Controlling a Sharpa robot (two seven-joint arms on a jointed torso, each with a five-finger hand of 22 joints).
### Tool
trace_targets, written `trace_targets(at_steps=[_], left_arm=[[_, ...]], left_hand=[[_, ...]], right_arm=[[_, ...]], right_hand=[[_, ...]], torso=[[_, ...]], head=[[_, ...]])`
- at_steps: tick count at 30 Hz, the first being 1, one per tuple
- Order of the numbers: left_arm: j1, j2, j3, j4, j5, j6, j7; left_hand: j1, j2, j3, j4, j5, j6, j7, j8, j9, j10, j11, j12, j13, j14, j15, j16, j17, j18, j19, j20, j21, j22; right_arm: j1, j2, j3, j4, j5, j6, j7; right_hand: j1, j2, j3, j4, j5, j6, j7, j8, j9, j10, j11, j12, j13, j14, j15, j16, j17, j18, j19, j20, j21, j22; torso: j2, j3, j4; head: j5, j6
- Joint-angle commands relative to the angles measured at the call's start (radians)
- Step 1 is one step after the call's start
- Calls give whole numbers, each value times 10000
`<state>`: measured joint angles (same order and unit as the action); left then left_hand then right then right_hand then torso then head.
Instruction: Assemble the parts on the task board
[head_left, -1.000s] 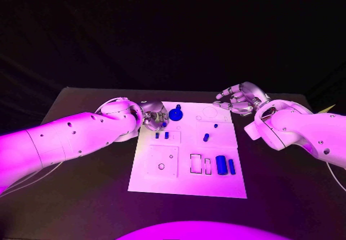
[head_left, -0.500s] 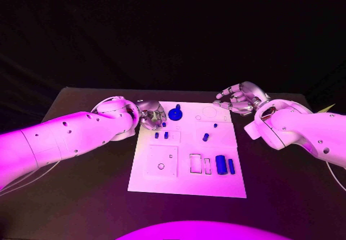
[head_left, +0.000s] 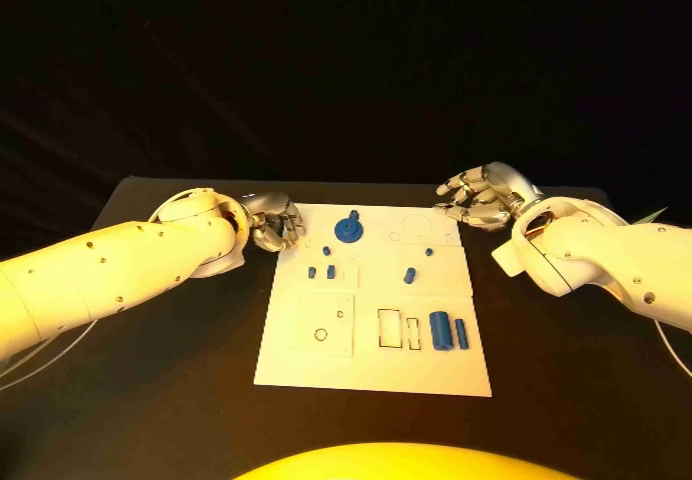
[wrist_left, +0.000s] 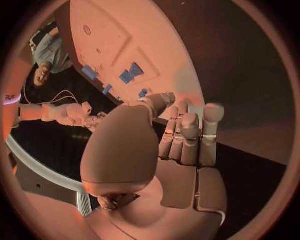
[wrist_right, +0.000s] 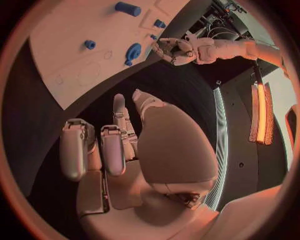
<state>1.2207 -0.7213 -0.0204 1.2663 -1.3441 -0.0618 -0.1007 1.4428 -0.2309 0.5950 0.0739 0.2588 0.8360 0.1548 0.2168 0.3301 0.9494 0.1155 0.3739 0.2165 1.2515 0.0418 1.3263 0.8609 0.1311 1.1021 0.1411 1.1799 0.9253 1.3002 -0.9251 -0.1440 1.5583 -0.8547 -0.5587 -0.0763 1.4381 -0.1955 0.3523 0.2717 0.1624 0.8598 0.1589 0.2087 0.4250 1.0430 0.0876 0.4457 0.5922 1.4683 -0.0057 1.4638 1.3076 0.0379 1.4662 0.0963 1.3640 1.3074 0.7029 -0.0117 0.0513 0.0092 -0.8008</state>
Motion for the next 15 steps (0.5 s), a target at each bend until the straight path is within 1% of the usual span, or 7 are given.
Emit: trace_targets(at_steps=[1, 4, 5, 6, 8, 11, 15], left_arm=[[38, -217, 81, 60, 2185, -583, 708], [57, -512, 145, 216, 4160, -885, 1251], [63, -674, 165, 320, 5374, -852, 1630], [65, -763, 174, 378, 6141, -737, 1846], [68, -971, 188, 517, 8101, -361, 2338], [65, -1236, 196, 750, 9885, 45, 2903], [56, -1539, 201, 1112, 10953, 262, 3421]], left_hand=[[132, 173, 18, -192, -22, 566, 109, 318, 100, 521, -177, 583, 261, -25, -149, -31, -35, 200, -119, -134, -30, -73], [67, 254, -74, -289, -5, 762, 84, 398, 100, 455, -193, 1298, 647, -539, -192, -348, -651, 370, -953, -194, -611, -900], [-46, 239, -90, -284, 0, 755, 168, 387, 90, 32, -117, 1502, 759, -1992, -69, -1386, -2523, 528, -1934, -135, -1354, -1732], [-52, 243, -82, -297, 7, 746, 188, 384, 87, -104, -77, 1508, 756, -2172, -53, -1519, -2662, 520, -2033, -106, -1419, -1754], [69, 212, 164, -543, 50, 470, 448, 283, 33, -1147, 287, 1042, 415, -3334, 249, -2698, -3288, 503, -2949, 102, -1848, -1847], [71, 267, 139, -660, 49, 370, 533, 269, 19, -1258, 361, 965, 264, -3396, 312, -3026, -3536, 522, -3126, 198, -1920, -1861], [-44, 295, 28, -651, 31, 408, 522, 320, 35, -1169, 354, 1007, 202, -3382, 327, -3165, -3653, 533, -3173, 237, -2013, -1919]], right_arm=[[-5, 24, 3, -145, -1676, 1042, 131], [-7, 58, 0, -264, -2919, 1518, 111], [-19, 85, -4, -309, -3639, 1758, 68], [-35, 102, -5, -328, -4068, 1890, 27], [-101, 141, -8, -355, -5040, 2208, -116], [-195, 210, -10, -404, -6040, 2545, -340], [-321, 348, -13, -509, -6920, 2807, -627]], right_hand=[[165, -248, 580, -170, 49, 159, 137, -39, -35, 48, 26, -1025, -1017, 566, 119, -69, 649, 176, 140, 76, -216, 927], [113, -419, 883, -292, 36, 123, 109, -145, -86, -145, 86, -1613, -1592, 551, 174, -97, 600, 234, 41, 124, -476, 746], [108, -513, 992, -384, 30, 186, 51, -150, -90, -407, 103, -1906, -1845, 517, 192, -156, 505, 265, -20, 142, -625, 644], [92, -543, 1046, -430, 27, 210, 50, -159, -95, -488, 119, -2020, -1964, 500, 205, -182, 464, 278, -48, 154, -693, 598], [42, -599, 1116, -551, -209, 259, 20, -175, -103, -653, 124, -2240, -2227, 505, 221, -161, 493, 313, -100, 173, -851, 488], [-4, -617, 1148, -646, -309, 365, -8, -153, -97, -654, 124, -2327, -2417, 549, 229, -91, 597, 306, -64, 173, -827, 505], [-113, -659, 1199, -736, -332, 446, 10, -177, -112, -381, 116, -2309, -2634, 530, 224, -170, 454, 281, 24, 164, -727, 575]], torso=[[-8, 3, -18], [-10, 5, -18], [0, 4, -4], [4, 1, 4], [4, 0, -2], [-2, -4, 8], [15, -18, -1]], head=[[-5, 17], [-51, 35], [-115, 59], [-144, 71], [-185, 115], [-270, 154], [-331, 273]])
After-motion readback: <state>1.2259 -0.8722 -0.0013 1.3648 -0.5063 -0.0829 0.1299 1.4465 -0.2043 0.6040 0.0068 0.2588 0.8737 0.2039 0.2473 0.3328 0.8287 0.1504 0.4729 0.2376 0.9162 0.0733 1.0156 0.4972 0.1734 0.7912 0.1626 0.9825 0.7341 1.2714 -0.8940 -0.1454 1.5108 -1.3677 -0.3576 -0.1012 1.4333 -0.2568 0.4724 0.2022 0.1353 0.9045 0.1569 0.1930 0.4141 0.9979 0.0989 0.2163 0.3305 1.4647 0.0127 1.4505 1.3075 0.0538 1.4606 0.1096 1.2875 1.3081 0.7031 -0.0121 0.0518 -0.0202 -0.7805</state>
